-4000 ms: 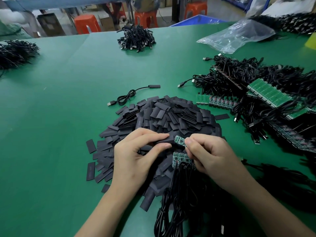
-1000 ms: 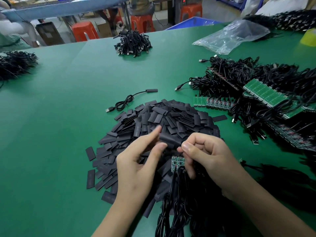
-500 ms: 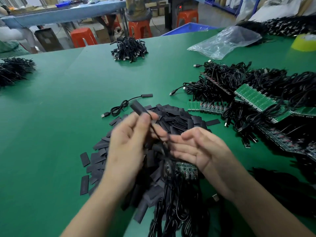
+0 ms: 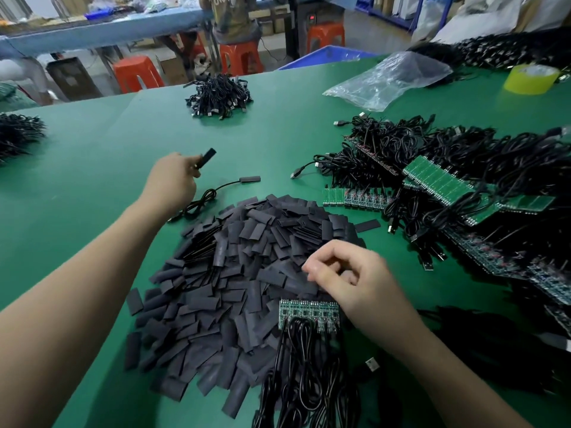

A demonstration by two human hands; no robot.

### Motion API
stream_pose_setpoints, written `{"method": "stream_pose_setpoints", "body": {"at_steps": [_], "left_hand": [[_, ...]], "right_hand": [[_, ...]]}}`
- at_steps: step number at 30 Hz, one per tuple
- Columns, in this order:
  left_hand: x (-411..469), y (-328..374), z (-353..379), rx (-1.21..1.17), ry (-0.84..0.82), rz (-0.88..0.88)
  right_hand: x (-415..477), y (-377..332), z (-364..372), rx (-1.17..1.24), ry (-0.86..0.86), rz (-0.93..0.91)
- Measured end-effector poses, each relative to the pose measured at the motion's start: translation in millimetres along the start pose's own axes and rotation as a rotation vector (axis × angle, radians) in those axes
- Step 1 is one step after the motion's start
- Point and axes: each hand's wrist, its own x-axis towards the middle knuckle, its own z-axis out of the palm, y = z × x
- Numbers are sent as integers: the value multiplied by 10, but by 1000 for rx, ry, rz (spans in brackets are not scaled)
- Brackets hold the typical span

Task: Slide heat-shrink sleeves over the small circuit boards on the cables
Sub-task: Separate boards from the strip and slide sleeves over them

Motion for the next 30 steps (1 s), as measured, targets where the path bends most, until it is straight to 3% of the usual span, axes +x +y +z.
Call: {"method": "stream_pose_setpoints", "body": {"at_steps": [3, 8, 11, 15, 19, 23, 30], "left_hand": [[-48, -90, 155, 79, -61, 1], [-692, 267, -35, -76, 96, 152], [-1365, 552, -240, -150, -185, 238], [-1954, 756, -267, -186, -375, 276], [-2125, 760, -154, -388, -336, 257], [-2224, 683, -109, -804, -364, 148], [-2301, 645, -19, -1009, -360, 23]], "right_hand": [[-21, 19, 21, -324, -12, -151], [-77, 38, 67, -697, -115, -284], [-89, 40, 80, -766, -144, -302], [-69, 28, 59, -709, -159, -259], [-36, -26, 27, -424, -175, -167], [-48, -85, 10, -138, -236, -52], [-75, -104, 46, -120, -281, 9]]}}
